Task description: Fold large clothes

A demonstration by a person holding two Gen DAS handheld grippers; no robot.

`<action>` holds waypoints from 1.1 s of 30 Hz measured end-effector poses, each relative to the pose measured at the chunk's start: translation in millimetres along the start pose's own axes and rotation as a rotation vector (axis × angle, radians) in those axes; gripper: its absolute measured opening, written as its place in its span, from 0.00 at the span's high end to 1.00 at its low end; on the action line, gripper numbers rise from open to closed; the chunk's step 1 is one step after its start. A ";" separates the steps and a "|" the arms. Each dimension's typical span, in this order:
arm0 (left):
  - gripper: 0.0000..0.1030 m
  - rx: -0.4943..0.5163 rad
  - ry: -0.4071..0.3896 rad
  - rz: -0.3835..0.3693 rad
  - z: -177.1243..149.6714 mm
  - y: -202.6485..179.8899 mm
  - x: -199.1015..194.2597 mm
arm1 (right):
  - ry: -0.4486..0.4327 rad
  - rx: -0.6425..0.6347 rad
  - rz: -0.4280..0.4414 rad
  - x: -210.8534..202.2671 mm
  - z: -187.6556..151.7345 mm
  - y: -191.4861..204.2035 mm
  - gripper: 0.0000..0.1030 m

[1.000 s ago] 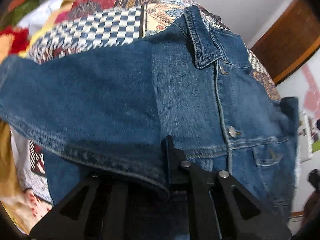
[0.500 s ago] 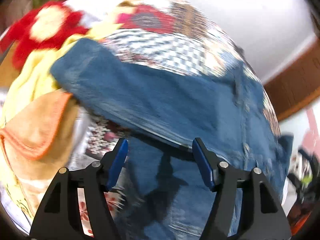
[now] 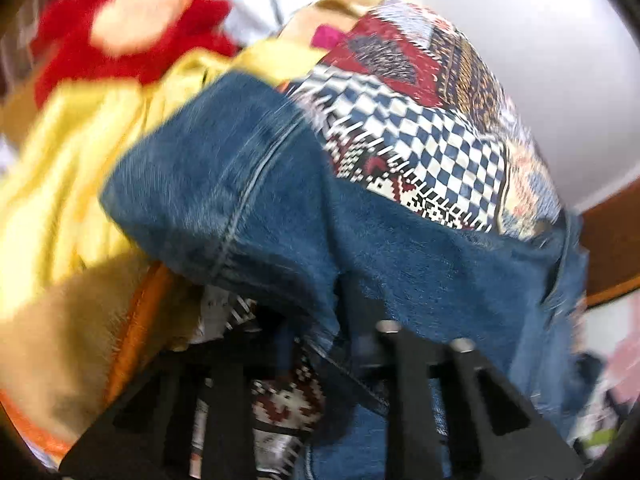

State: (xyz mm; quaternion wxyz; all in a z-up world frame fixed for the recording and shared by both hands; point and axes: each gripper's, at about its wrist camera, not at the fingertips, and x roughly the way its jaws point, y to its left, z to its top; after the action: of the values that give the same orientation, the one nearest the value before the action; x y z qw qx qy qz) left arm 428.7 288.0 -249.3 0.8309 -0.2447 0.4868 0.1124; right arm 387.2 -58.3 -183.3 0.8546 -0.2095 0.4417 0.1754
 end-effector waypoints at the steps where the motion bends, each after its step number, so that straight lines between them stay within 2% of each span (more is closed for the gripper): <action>1: 0.86 0.040 -0.028 0.020 0.4 -6.3 -7.5 | 0.004 0.009 0.008 2.2 0.8 -1.1 0.00; 3: 0.88 0.124 -0.094 0.047 -1.1 -28.0 -28.5 | 0.005 0.025 0.021 3.6 1.7 -3.5 0.00; 6: 0.88 0.211 -0.183 0.035 -2.8 -58.4 -61.9 | -0.010 0.046 0.023 -0.7 2.0 -8.7 0.00; 11: 0.88 0.302 -0.290 -0.081 -9.9 -124.4 -117.9 | -0.054 0.087 0.014 -19.4 -1.5 -27.1 0.00; 14: 0.88 0.359 -0.294 -0.172 -18.8 -171.7 -132.2 | -0.080 0.125 0.005 -32.6 -8.8 -45.4 0.00; 17: 0.88 0.436 -0.265 -0.233 -35.3 -215.0 -132.4 | -0.087 0.174 0.003 -42.2 -18.8 -69.3 0.00; 21: 0.88 0.550 -0.176 -0.285 -69.6 -270.8 -113.0 | -0.080 0.239 -0.031 -51.9 -33.6 -104.5 0.00; 22: 0.88 0.587 -0.130 -0.295 -83.5 -286.1 -101.3 | -0.078 0.257 -0.050 -54.5 -38.6 -114.5 0.00; 27: 0.88 0.632 0.027 -0.286 -130.7 -316.6 -55.6 | -0.056 0.337 -0.098 -61.9 -61.9 -156.3 0.00; 28: 0.88 0.634 0.078 -0.292 -142.0 -318.3 -44.5 | -0.053 0.356 -0.097 -63.0 -66.7 -163.2 0.00; 31: 0.88 0.670 0.156 -0.264 -163.8 -325.5 -28.3 | -0.040 0.395 -0.077 -62.6 -75.2 -174.4 0.00; 33: 0.88 0.709 0.179 -0.238 -172.6 -327.0 -23.4 | -0.024 0.414 -0.058 -60.3 -76.8 -176.7 0.00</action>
State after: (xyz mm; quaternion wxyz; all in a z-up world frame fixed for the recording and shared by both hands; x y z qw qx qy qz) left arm 425.8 -79.4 -202.0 0.8254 -0.0058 0.5344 -0.1819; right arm 387.5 -254.9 -137.6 0.8892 -0.0397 0.4519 0.0588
